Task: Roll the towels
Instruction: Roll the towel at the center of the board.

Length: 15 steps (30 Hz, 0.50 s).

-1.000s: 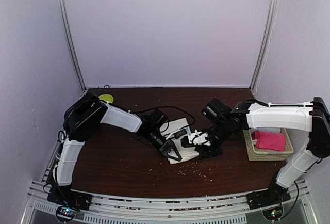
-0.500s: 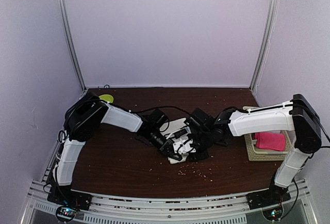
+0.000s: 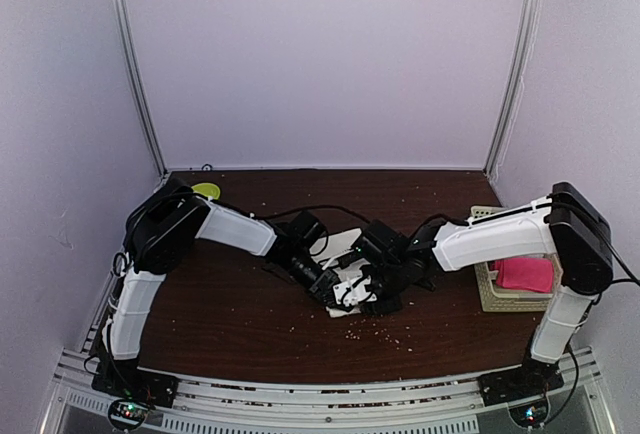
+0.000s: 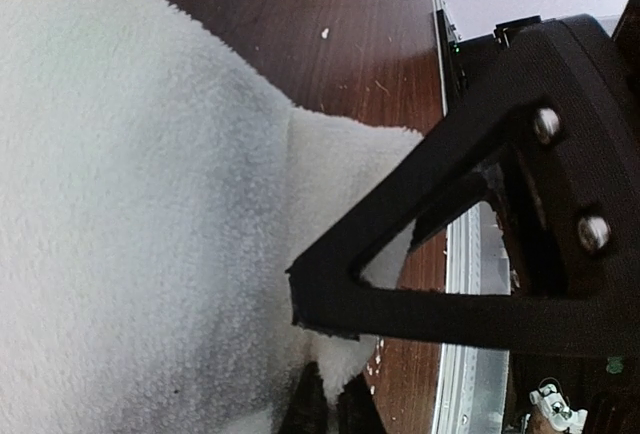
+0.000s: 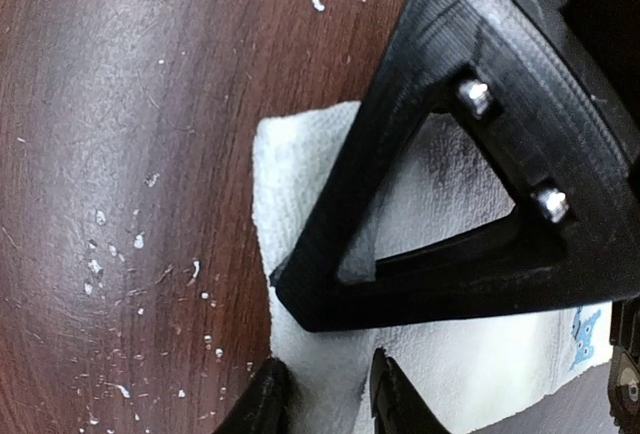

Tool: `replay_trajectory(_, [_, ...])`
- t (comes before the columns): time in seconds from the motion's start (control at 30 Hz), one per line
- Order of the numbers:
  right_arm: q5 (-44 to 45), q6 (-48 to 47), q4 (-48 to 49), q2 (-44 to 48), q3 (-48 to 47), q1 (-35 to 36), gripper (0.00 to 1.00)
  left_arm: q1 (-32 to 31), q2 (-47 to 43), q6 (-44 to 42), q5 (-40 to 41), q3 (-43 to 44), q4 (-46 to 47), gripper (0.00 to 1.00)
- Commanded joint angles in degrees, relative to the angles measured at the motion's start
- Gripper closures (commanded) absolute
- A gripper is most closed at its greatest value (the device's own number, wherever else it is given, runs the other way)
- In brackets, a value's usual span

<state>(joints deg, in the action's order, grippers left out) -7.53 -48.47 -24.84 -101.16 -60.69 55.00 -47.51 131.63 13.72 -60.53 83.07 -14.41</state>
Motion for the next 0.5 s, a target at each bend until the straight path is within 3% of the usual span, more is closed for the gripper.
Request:
replay_trajectory(0.0, [1.3, -0.2, -0.2, -1.8, 0.7, 0.4, 0.72, 0.6, 1.4, -1.9, 1.1, -0.6, -1.9, 0.94])
replay_trajectory(0.17, [-0.6, 0.7, -1.4, -3.6, -0.1, 0.3, 0.85, 0.9, -0.8, -3.0, 3.8, -1.1, -2.6, 0.86])
replay_trajectory(0.27, [-5.0, 2.2, -5.8, -4.6, -2.6, -0.2, 0.91, 1.6, -4.3, -2.8, 8.5, -4.0, -1.6, 0.76])
replay_trajectory(0.47, [-19.6, 7.4, -18.3, -8.7, -9.0, -3.9, 0.93, 2.9, -22.6, -4.1, 25.2, -15.2, 5.1, 0.67])
